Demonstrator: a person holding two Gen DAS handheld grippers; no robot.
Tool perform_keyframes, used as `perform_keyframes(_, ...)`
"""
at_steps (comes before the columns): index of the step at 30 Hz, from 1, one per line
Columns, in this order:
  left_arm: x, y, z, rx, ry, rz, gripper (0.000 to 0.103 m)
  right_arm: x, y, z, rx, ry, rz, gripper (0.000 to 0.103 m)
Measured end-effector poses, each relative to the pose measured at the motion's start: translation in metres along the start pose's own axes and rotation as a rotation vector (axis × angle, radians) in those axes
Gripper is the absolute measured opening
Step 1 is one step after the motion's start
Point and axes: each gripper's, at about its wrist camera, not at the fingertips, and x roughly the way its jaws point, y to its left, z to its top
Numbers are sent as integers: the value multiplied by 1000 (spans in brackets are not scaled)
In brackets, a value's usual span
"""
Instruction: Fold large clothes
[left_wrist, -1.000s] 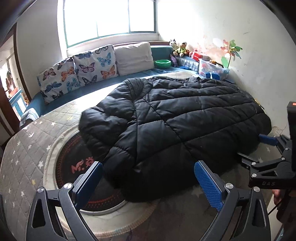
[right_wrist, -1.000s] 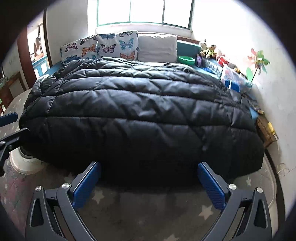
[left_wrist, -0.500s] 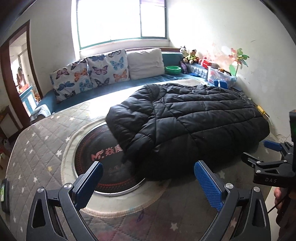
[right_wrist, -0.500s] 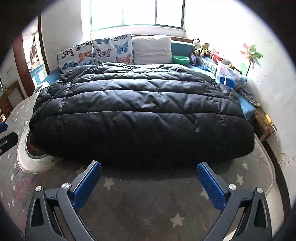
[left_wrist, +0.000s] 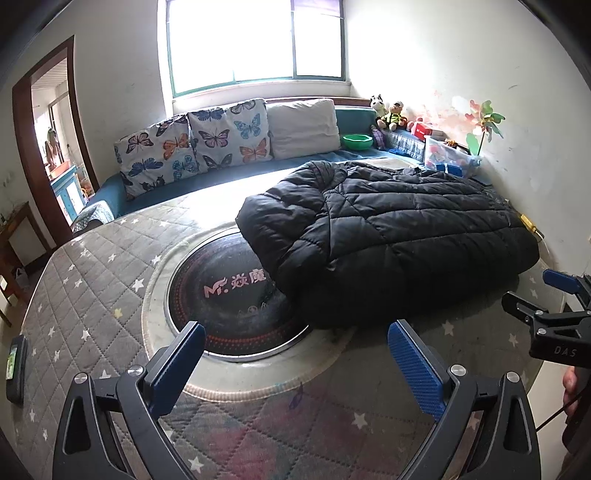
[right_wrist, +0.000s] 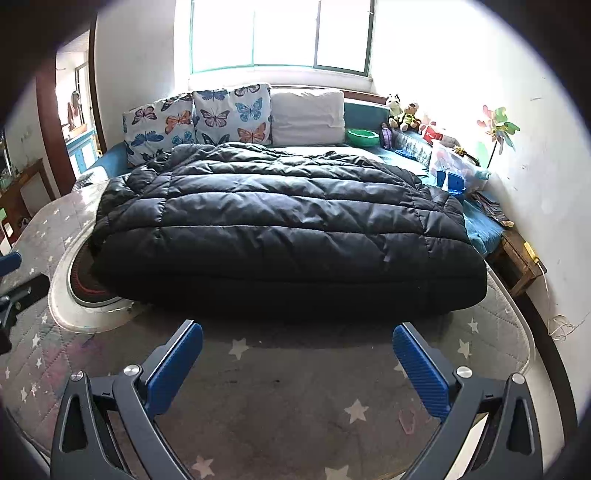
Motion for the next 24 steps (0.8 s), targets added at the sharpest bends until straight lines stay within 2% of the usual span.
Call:
perform_keyframes(13,10,-7,-7,16,26,-11,103,-3,-4,-5,19,-2,-15,103)
perform_keyframes(24,35,-2,-3,-2,71,-8,103,14,-30,-8,99,33,-31,103)
